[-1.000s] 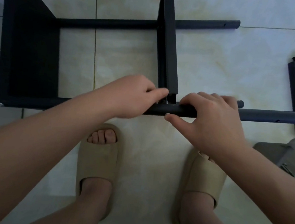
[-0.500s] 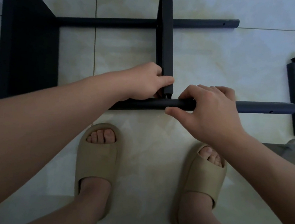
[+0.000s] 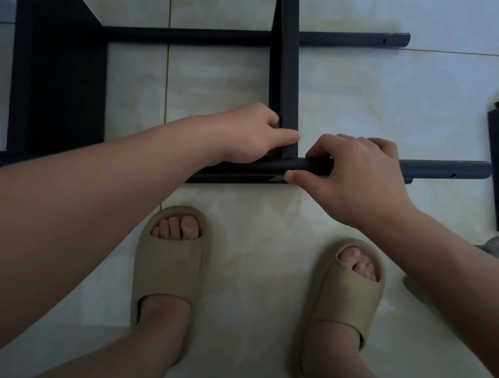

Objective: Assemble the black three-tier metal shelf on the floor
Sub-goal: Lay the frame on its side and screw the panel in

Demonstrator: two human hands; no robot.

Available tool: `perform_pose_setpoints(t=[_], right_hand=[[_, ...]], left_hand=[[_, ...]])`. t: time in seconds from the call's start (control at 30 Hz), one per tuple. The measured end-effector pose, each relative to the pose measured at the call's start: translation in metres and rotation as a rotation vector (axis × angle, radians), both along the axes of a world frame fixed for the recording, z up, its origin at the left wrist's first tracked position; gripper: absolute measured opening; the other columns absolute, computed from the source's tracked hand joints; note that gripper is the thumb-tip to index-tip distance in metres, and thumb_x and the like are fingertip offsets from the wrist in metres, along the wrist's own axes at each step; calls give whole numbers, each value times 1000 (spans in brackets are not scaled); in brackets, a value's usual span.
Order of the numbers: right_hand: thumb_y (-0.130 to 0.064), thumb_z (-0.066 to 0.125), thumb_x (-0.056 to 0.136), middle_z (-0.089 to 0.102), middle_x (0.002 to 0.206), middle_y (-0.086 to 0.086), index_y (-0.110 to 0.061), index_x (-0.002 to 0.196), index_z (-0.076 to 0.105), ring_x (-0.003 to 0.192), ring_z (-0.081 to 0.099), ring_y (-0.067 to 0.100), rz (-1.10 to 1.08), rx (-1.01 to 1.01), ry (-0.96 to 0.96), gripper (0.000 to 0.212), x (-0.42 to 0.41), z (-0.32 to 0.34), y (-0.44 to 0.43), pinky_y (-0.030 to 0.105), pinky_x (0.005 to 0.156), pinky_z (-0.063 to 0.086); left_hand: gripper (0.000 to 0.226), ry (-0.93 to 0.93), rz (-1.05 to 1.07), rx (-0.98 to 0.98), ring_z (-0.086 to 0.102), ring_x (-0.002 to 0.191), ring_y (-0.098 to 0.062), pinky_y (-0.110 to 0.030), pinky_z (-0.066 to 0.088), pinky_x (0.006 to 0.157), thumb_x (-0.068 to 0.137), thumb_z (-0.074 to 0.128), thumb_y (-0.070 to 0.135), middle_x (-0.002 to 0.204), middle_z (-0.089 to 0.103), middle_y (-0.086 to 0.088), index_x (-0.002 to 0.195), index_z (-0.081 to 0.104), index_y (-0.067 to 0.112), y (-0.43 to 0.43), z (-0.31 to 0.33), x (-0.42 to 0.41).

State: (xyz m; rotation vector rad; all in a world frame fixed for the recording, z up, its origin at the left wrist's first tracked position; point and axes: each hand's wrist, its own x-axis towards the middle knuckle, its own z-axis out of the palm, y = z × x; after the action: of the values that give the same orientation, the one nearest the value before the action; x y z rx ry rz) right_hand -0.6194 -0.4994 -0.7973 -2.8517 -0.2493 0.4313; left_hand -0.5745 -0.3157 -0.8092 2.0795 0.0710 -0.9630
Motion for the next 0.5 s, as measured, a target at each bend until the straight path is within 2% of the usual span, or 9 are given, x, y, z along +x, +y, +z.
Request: perform_pose_setpoints(t=[0.1,0.2,0.3,0.33,0.4,0.43,0.5], right_hand=[[-69,60,84,63,93,-8,-27,98,63,95,59,22,26,-25,20,44,1,0,0,43,110,29],[-69,55,83,62,89,-8,-26,94,60,91,59,22,63,-58,13,45,1,-1,1,43,108,30],[-69,48,82,57,82,-8,-25,88,53,89,60,25,125,-110,16,44,0,-2,3,44,108,31],[-70,50,84,57,85,-7,-24,92,54,93,60,26,149,-123,27,47,-1,-2,2,44,109,30],[-76,52,84,62,106,-3,-23,114,59,110,59,28,205,-139,65,61,-5,2,-2,47,114,25],[-79,50,82,61,122,-2,-23,129,55,121,54,28,237,-147,88,74,-8,5,-6,50,118,20],[-83,40,80,48,146,-1,-24,150,39,139,40,26,295,-168,104,91,-18,17,-17,54,122,11]], left_hand=[[48,-2,13,9,64,87,-30,-47,50,91,97,58,49,102,71,-18,103,69,3,-1,-1,-1],[42,-39,35,47,59,78,-23,-39,49,77,96,59,52,87,68,-8,96,66,10,-2,-2,-3],[29,-110,92,88,64,83,-18,-34,49,76,94,61,51,92,69,-1,94,62,21,-5,2,-6],[29,-134,114,116,63,87,-17,-33,49,76,94,60,51,97,68,2,101,62,23,-6,5,-7],[45,-165,146,198,58,104,-21,-36,46,87,96,54,52,115,62,3,126,54,20,-11,13,-10],[50,-182,148,253,55,115,-25,-40,45,96,96,51,52,125,58,0,135,48,20,-14,18,-11],[50,-230,120,336,48,127,-31,-47,41,105,98,47,50,137,53,-4,138,45,21,-20,31,-11]])
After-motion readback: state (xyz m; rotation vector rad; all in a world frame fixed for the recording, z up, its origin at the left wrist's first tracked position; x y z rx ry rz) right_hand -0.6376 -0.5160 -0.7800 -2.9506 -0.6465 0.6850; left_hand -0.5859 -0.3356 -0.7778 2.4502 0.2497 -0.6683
